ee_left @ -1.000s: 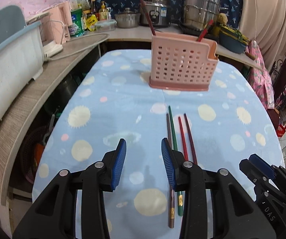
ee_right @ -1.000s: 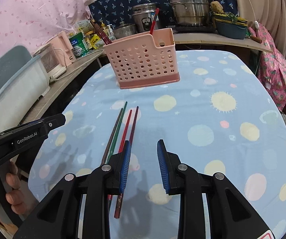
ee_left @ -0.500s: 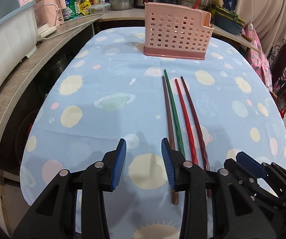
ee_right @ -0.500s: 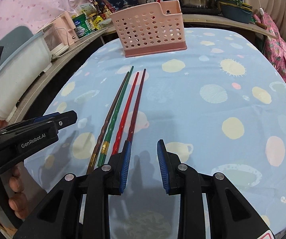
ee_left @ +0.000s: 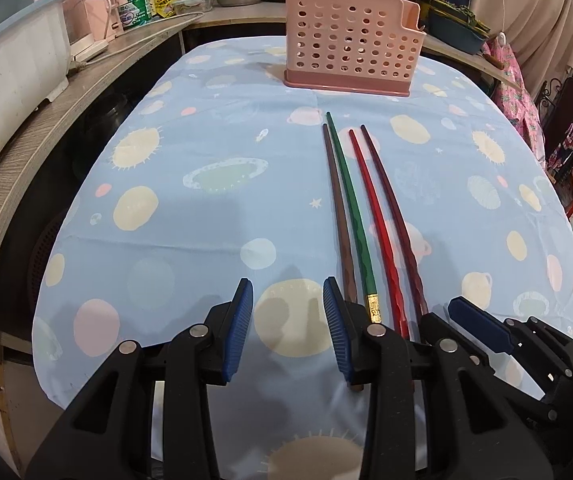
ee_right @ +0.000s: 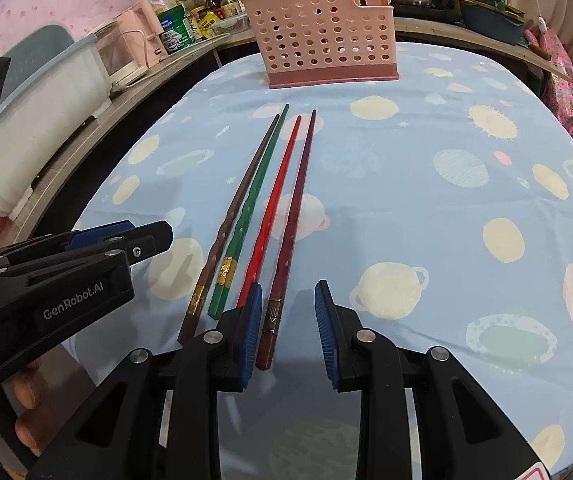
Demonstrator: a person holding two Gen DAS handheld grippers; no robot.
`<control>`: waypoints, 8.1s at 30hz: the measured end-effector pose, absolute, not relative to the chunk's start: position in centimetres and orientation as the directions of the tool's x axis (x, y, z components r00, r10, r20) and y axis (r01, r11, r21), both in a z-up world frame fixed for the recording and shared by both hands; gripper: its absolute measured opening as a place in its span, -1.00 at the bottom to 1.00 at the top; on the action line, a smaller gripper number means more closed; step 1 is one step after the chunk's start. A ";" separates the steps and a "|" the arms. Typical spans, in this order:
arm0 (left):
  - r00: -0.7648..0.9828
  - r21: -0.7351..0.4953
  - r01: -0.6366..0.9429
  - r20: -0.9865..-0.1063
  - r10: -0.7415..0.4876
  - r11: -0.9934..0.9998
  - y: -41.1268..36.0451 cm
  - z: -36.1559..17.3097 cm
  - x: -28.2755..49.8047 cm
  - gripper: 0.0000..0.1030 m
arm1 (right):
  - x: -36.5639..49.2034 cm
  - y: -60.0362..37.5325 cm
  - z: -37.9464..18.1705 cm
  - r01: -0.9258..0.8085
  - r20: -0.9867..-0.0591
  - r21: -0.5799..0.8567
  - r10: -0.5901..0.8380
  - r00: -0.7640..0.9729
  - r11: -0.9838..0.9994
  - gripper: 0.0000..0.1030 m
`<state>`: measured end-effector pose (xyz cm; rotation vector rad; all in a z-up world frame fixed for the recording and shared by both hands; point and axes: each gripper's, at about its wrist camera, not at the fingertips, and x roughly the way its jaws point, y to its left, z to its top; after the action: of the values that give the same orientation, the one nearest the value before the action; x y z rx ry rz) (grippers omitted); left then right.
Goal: Organize utensils
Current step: 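Grasp a dark red chopstick with the right tool while the left tool grasps the brown one, then lift both held chopsticks and carry them over the pink basket, then lower the chopsticks into the basket and open both tools, then move both open tools back down to the green and red chopsticks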
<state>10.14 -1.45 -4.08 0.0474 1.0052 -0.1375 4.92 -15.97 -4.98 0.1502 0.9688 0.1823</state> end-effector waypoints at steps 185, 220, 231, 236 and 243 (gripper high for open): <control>0.827 -0.116 0.049 -0.553 -0.106 0.992 -0.8 15.5 27.0 -0.35 | 24.3 -22.5 16.1 -0.070 -0.461 0.285 0.201 0.864 0.956 -0.74; 0.676 -0.059 0.017 -0.734 -0.054 0.998 1.0 2.3 13.2 -0.32 | 7.8 -18.9 1.1 -0.082 -0.702 0.218 0.215 0.679 0.972 -0.61; 0.630 -0.033 0.027 -0.776 -0.043 0.999 1.0 -0.7 11.1 -0.31 | 4.9 -16.2 -2.6 -0.121 -0.759 0.214 0.243 0.604 0.969 -0.61; 0.613 -0.027 0.027 -0.789 -0.037 0.999 1.1 -1.5 10.8 -0.31 | 4.5 -15.0 -3.6 -0.135 -0.776 0.195 0.237 0.585 0.971 -0.61; 0.602 -0.019 0.032 -0.798 -0.034 0.999 1.2 -2.1 10.5 -0.28 | 4.8 -14.4 -4.4 -0.142 -0.788 0.191 0.238 0.568 0.971 -0.61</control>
<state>10.52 1.16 -2.10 -0.0031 0.9245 -0.0383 4.82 -14.36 -4.35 0.1106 0.9413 0.2234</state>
